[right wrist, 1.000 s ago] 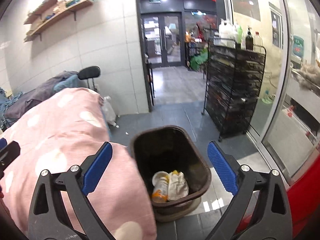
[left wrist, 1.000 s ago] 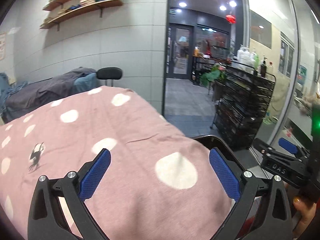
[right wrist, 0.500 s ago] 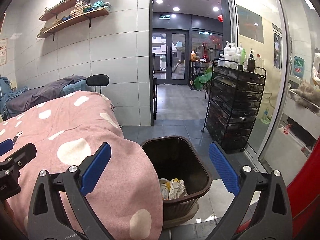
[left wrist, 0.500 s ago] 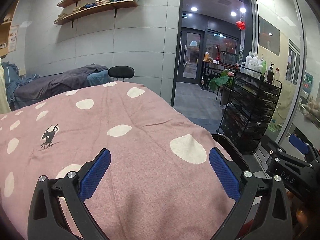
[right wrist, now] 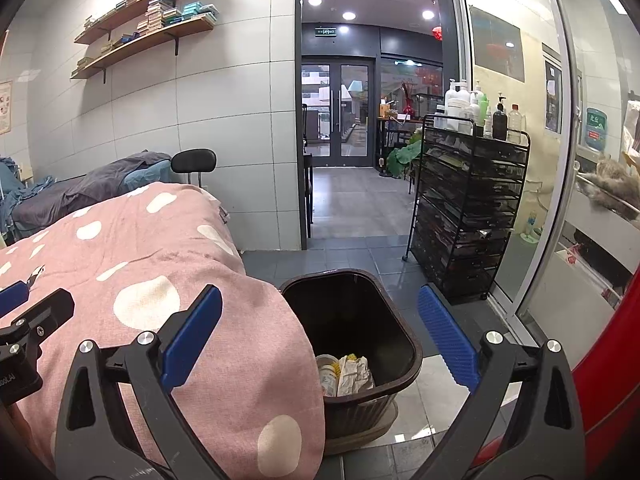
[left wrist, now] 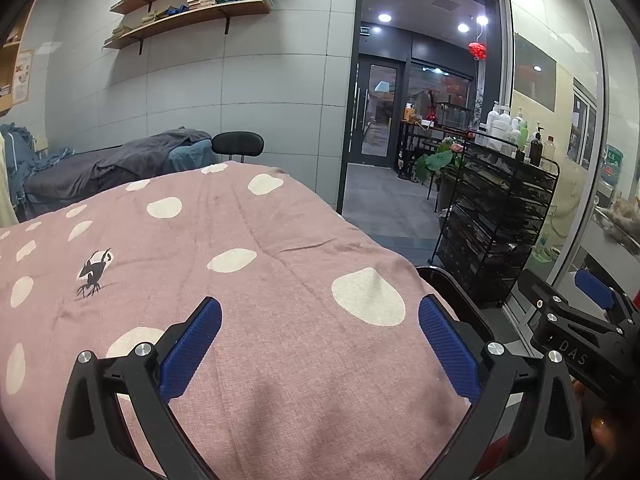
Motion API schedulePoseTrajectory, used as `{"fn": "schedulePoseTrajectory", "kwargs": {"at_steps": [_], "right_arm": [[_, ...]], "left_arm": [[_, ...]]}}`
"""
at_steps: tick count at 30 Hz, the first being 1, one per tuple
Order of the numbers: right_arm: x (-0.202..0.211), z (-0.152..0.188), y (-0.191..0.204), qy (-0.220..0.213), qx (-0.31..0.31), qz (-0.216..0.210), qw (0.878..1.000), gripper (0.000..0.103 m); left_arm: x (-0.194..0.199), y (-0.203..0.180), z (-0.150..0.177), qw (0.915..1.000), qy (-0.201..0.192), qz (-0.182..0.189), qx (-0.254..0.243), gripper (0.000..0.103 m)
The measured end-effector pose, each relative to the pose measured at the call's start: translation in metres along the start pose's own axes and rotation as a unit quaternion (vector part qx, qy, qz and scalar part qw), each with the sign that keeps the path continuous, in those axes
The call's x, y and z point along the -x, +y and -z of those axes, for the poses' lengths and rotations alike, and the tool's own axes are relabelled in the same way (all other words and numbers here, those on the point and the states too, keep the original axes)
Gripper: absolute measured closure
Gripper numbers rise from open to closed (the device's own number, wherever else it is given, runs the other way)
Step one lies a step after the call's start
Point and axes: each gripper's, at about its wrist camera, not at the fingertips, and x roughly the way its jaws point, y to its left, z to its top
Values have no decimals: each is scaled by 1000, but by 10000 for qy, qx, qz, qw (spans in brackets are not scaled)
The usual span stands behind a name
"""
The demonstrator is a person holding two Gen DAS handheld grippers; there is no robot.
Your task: Collect trash
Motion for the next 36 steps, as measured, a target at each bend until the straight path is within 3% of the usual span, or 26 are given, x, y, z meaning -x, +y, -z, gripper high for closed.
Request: {"fn": "schedulePoseTrajectory", "kwargs": {"at_steps": [36], "right_arm": [[4,0,-1,-8,-14,-20,10000,6]], "left_arm": [[3,-5,3,10000,-20,57,40,6]]}}
